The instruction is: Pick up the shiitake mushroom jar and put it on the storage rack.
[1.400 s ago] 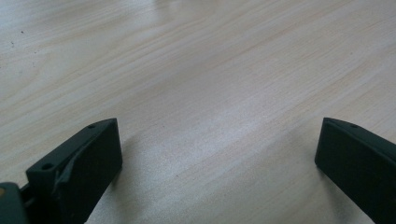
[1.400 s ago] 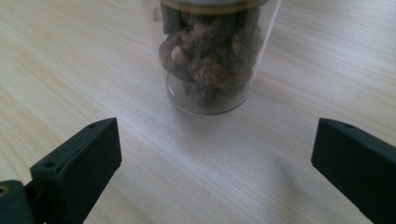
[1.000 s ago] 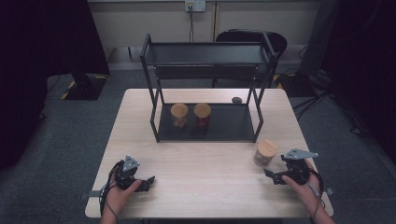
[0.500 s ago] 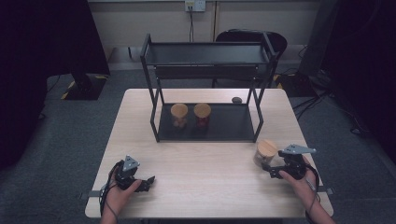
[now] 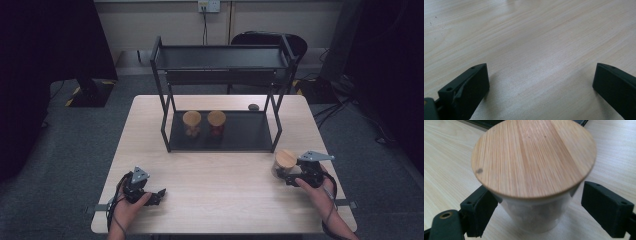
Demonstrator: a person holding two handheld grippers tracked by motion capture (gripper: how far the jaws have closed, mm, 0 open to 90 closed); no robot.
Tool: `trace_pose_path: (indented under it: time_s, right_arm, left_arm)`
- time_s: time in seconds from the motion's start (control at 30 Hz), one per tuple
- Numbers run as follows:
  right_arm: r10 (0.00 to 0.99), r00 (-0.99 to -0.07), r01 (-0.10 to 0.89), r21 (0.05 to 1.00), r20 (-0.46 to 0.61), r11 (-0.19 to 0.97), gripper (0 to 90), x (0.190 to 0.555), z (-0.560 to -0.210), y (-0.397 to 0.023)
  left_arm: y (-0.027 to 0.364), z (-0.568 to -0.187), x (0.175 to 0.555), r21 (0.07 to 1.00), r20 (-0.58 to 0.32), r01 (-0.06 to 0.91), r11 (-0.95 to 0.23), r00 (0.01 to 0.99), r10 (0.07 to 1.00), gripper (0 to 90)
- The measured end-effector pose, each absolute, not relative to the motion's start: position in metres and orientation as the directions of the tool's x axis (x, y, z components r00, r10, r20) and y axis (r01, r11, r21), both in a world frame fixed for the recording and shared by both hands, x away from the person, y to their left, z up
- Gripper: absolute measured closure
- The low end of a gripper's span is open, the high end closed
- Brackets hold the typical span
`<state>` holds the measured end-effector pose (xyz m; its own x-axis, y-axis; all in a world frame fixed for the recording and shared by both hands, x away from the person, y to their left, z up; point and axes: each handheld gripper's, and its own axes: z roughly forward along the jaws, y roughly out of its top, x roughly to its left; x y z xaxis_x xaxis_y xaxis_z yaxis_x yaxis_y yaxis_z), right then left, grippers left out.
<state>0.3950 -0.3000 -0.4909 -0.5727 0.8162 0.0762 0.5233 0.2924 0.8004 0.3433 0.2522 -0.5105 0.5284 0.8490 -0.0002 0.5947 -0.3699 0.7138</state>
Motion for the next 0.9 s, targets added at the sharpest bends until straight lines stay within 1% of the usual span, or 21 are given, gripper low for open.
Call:
trace_pose_path:
  time_s: [0.03,0.2,0.27,0.53,0.67,0.8,0.9]
  right_arm:
    - [0.814,-0.577,0.518,0.803,0.073,0.295,16.8,0.396,-0.491,-0.299]
    - [0.812,-0.580,0.509,0.805,0.060,0.304,20.5,0.400,-0.492,-0.292]
    - [0.808,-0.588,0.499,0.807,0.046,0.317,24.1,0.402,-0.492,-0.289]
    - [0.809,-0.588,0.479,0.805,-0.001,0.349,25.7,0.402,-0.491,-0.284]
    - [0.798,-0.603,0.470,0.800,-0.018,0.373,25.8,0.401,-0.489,-0.281]
    - [0.783,-0.622,0.473,0.800,0.008,0.368,25.8,0.402,-0.486,-0.275]
    - [0.769,-0.640,0.470,0.792,0.000,0.391,25.8,0.402,-0.483,-0.269]
  left_arm:
    - [0.252,-0.510,0.343,0.714,0.000,0.595,-0.370,0.529,0.849,0.3]
    - [0.252,-0.510,0.343,0.714,0.000,0.595,-0.370,0.528,0.849,0.3]
    - [0.252,-0.510,0.343,0.713,0.000,0.595,-0.371,0.529,0.849,0.3]
    - [0.252,-0.510,0.343,0.714,0.000,0.595,-0.370,0.529,0.849,0.3]
    - [0.252,-0.510,0.343,0.713,0.000,0.595,-0.370,0.529,0.849,0.3]
    - [0.252,-0.510,0.343,0.714,0.000,0.595,-0.370,0.529,0.849,0.3]
    - [0.252,-0.510,0.343,0.714,0.000,0.595,-0.370,0.529,0.849,0.3]
